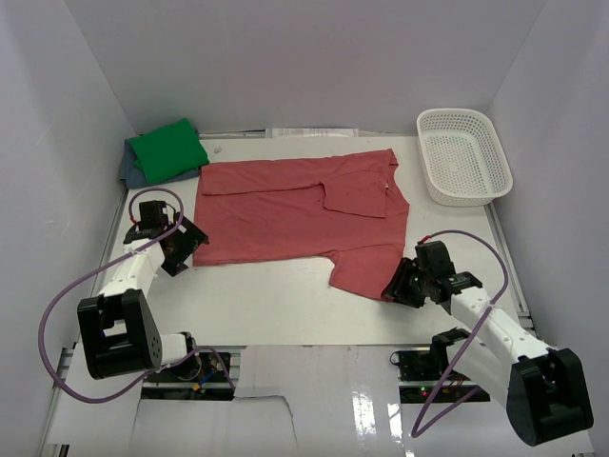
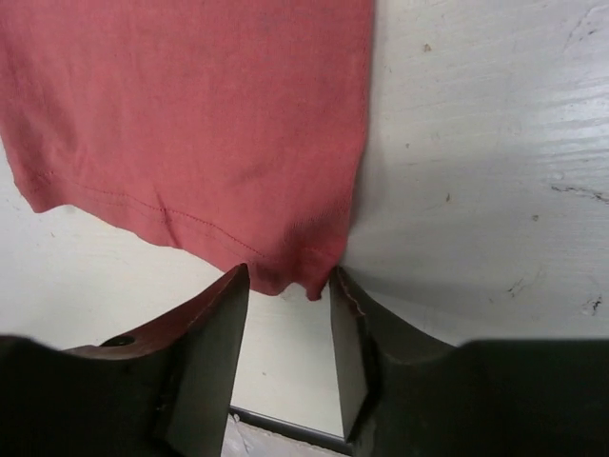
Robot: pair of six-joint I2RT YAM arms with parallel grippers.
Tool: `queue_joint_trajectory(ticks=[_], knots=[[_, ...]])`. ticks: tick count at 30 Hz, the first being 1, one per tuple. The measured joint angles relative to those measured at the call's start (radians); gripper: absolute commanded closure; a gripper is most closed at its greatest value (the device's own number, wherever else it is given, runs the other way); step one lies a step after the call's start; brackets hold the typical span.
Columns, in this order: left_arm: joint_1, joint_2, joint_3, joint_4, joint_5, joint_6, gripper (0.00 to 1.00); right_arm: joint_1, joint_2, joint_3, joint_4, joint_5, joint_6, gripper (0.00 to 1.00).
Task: Fold and stack the t-shirts
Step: Grap the side of the flattened tshirt closest away from the robot with both arms
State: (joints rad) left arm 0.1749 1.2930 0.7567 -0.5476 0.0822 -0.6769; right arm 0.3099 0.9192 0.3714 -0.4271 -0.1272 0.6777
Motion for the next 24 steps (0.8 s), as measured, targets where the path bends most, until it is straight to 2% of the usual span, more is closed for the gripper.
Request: queue_joint_trajectory(ticks=[9, 14, 20, 24], knots=[[0.0, 0.003, 0.0, 0.002, -0.004, 0.007, 0.02, 0.0, 0.007, 0.018, -0.035, 0.022, -0.022, 0.53], [0.0, 0.003, 0.0, 0.002, -0.004, 0.008, 0.02, 0.0, -0.003, 0.018, -0.058, 0.043, -0.026, 0.6], [0.0, 0.003, 0.0, 0.002, -0.004, 0.013, 0.02, 0.0, 0.001, 0.019, -0.068, 0.053, -0.027, 0.6], [0.0, 0.003, 0.0, 0.002, -0.004, 0.015, 0.02, 0.0, 0.036, 0.031, -0.05, 0.047, -0.027, 0.64]])
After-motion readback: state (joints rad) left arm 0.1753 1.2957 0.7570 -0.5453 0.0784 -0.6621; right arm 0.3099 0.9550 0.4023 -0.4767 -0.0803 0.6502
